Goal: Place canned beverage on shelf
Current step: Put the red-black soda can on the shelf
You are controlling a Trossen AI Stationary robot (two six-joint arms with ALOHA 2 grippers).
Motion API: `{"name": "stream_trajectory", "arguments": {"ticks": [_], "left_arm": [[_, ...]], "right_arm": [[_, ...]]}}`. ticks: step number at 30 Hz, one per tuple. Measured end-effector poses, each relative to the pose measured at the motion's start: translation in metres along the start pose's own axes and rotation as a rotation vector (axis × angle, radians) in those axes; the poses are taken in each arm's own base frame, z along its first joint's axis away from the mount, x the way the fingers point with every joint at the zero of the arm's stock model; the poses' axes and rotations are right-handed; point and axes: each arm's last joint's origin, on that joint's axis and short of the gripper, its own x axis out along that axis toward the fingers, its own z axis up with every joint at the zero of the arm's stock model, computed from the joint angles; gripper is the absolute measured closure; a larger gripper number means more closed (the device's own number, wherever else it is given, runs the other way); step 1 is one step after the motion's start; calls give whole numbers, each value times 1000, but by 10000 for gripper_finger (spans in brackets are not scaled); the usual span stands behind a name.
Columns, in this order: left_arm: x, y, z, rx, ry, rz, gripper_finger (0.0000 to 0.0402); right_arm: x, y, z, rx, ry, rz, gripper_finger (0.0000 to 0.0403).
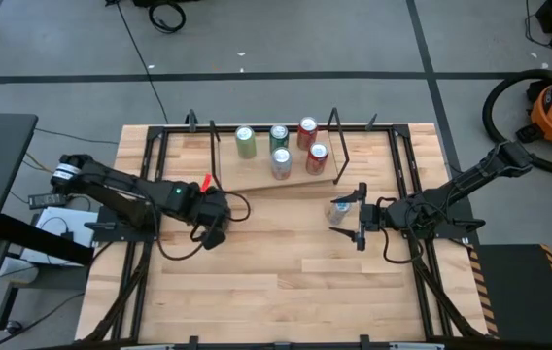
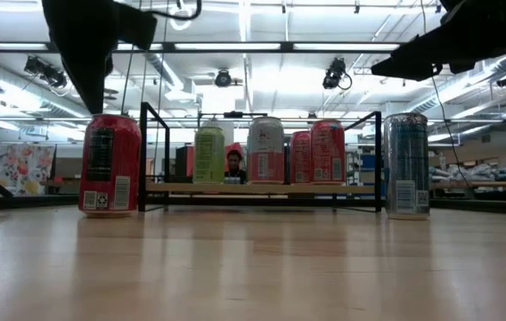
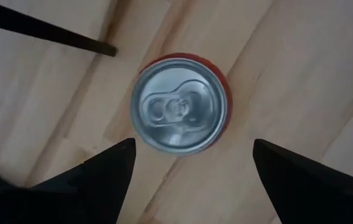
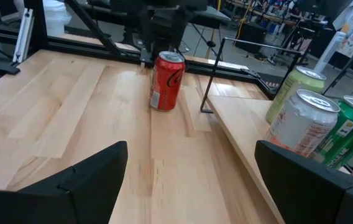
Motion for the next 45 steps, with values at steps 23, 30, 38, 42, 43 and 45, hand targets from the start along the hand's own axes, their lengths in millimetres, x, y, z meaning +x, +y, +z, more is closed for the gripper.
{"name": "stream_trajectory", "arguments": {"ticks": [23,30,38,42,43,45], "left_arm": [[49,20,18,-15,-66,-125,67],[49,17,20,36,-95,-136,67],[47,12,31,176,-225,-156,67],[45,10,34,232,-264,-164,67],[46,11,33,233,-260,-161,67],[46,12,33,234,-250,-156,67]], "right_arm": [[0,0,0,-1,1,5,39],[0,0,0,-1,1,5,39],[0,0,0,0,0,5,39],[0,0,0,-1,1,5,39],[0,0,0,-1,1,5,39],[0,0,0,-1,1,5,39]]}}
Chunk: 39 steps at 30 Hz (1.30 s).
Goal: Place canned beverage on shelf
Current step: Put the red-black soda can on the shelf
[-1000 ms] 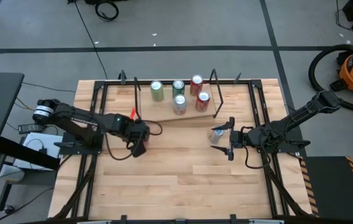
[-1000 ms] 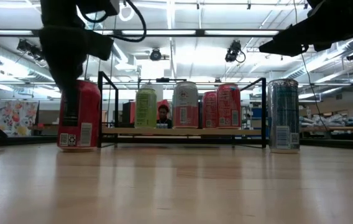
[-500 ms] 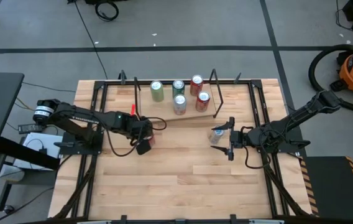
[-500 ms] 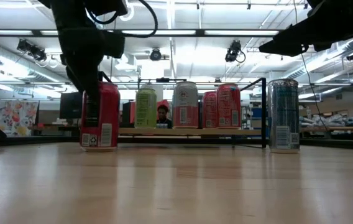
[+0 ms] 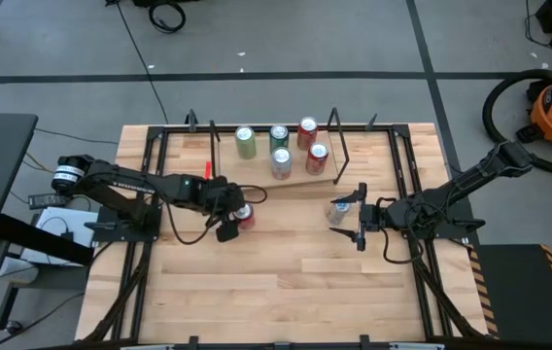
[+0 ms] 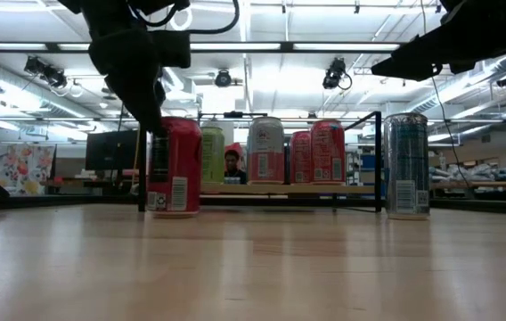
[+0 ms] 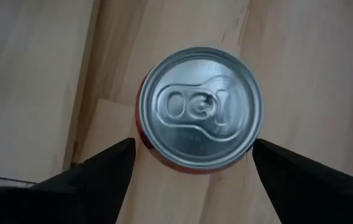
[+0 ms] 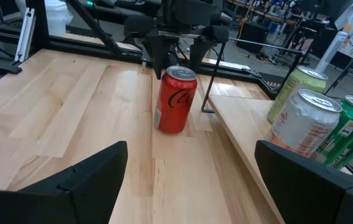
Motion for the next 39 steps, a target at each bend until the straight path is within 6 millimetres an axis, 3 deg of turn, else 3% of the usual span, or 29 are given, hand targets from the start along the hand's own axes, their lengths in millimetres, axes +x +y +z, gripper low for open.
{"name": "stream_trajectory", "arguments": {"ticks": [20,28,32,39], "left_arm": [[-6,3,17,0,-122,20,66],[-5,6,17,-105,-116,27,7],[-5,5,17,-103,-112,14,7],[18,1,15,-68,-34,29,8]], "right_arm": [[0,0,0,-2,-2,0,39],[0,0,0,-6,-3,0,39],[0,0,0,-6,-3,0,39],[0,0,0,-6,-3,0,39]]}}
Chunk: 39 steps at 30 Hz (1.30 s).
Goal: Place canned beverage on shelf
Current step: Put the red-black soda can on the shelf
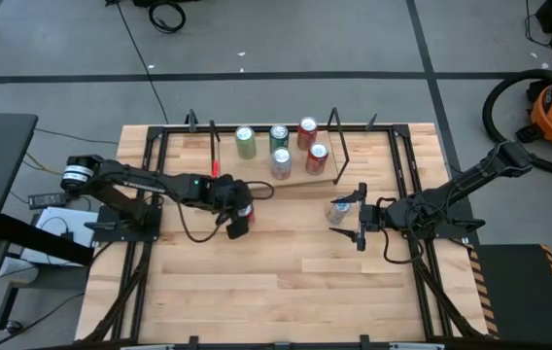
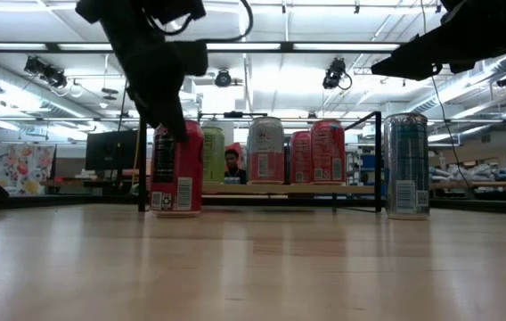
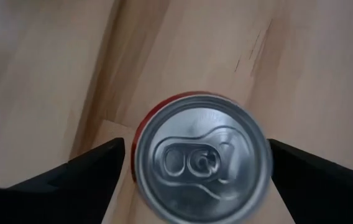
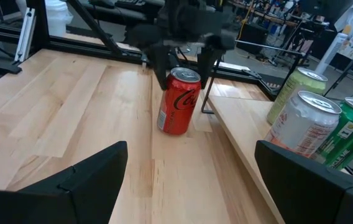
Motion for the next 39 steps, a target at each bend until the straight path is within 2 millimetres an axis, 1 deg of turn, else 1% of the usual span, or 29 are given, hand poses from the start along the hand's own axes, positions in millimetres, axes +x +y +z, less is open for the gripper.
{"name": "stream_trajectory", "arguments": {"ticks": [6,8,11,18,20,22,24,27,30,35,39], "left_arm": [[18,-3,-1,60,37,10,10],[22,-4,-1,79,45,12,16],[26,-4,-3,101,63,15,35],[21,-4,1,101,62,13,98],[16,-5,8,99,52,11,100],[8,-4,18,115,36,4,99],[-1,-1,28,136,38,3,90],[-12,9,44,158,24,19,83],[-18,26,57,174,-2,48,84],[-15,64,61,152,23,83,84],[-14,89,63,120,24,112,84]], "right_arm": [[0,0,0,-1,1,-1,39],[0,0,0,-1,1,-1,39],[0,0,0,-1,1,-1,39],[0,0,0,-2,1,-1,39],[0,0,0,-2,0,-2,39],[0,0,0,-1,0,-2,39],[0,0,0,-1,0,-2,39],[0,0,0,-1,0,-1,39],[0,0,0,-1,0,-1,39],[0,0,-1,-5,7,0,39],[0,0,-1,-7,7,-1,39]]}}
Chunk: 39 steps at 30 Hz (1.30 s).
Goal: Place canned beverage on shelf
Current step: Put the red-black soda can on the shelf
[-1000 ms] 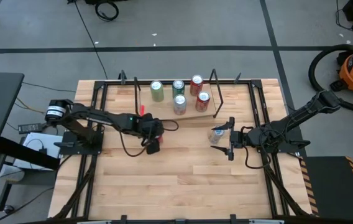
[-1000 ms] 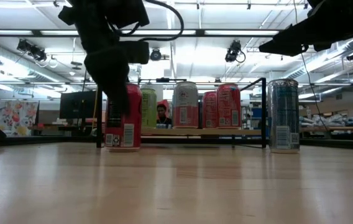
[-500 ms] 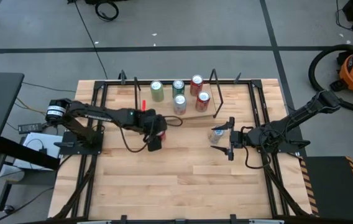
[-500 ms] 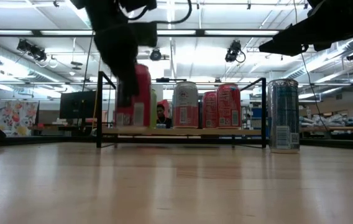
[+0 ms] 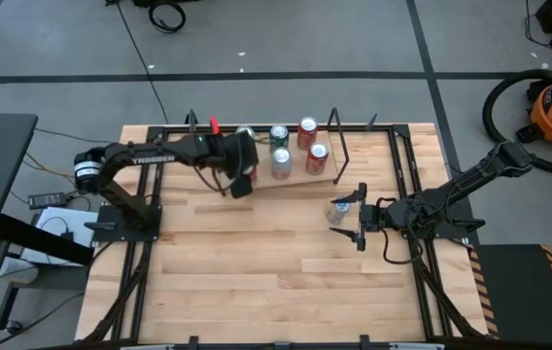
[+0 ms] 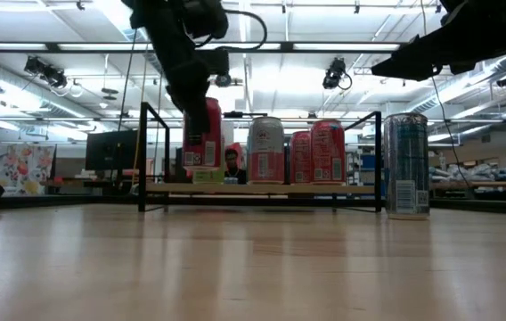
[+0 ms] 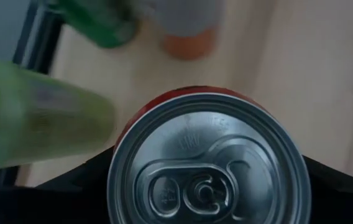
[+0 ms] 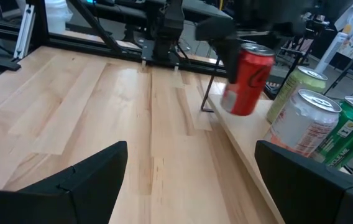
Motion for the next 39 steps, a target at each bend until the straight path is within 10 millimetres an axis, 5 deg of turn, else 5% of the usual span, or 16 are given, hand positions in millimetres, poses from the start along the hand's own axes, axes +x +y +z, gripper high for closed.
{"name": "stream_trajectory", "arguments": {"ticks": [8,23,39], "left_arm": [[12,27,-10,-189,39,43,84],[25,10,-5,-404,12,123,83],[32,7,-4,-399,24,98,79]], "right_arm": [[0,0,0,-5,0,0,39],[0,0,1,2,-13,-1,39],[0,0,1,-1,-12,0,39]]}}
